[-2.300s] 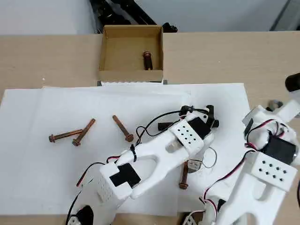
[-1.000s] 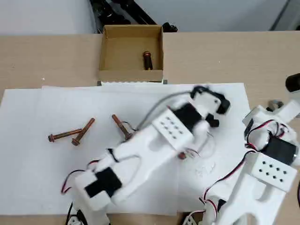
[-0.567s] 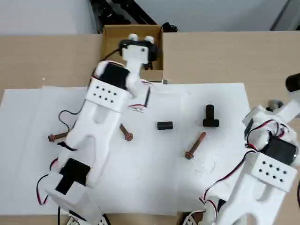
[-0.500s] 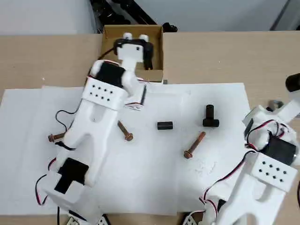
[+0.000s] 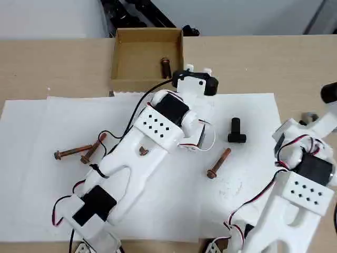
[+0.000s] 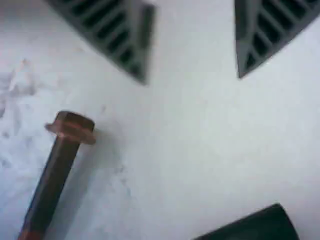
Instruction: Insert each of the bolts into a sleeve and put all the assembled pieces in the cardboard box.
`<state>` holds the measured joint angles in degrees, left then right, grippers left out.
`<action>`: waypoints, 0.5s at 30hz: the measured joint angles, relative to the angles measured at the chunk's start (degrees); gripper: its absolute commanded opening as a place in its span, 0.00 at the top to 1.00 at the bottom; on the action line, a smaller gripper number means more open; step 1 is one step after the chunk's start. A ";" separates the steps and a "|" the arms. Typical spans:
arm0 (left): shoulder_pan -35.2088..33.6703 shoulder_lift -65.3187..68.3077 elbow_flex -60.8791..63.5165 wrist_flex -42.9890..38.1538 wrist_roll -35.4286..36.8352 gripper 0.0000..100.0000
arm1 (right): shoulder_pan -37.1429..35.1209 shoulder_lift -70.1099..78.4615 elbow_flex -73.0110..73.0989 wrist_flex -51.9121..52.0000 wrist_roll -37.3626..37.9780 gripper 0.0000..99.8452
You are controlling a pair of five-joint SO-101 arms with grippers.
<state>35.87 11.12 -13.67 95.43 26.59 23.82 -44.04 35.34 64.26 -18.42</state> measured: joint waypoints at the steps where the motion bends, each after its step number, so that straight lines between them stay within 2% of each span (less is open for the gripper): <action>1: 0.18 1.41 0.00 -0.53 0.44 0.79 | 0.00 0.00 0.00 0.35 0.00 1.00; 7: 3.34 13.19 0.00 -3.87 0.53 0.78 | 0.00 0.00 0.00 3.16 0.00 1.00; 15: 8.70 15.38 -5.71 -4.57 3.08 0.78 | 0.00 0.00 0.00 3.69 0.00 1.00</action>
<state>44.57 26.51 -19.38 90.86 29.67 23.82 -44.04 35.34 67.96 -18.42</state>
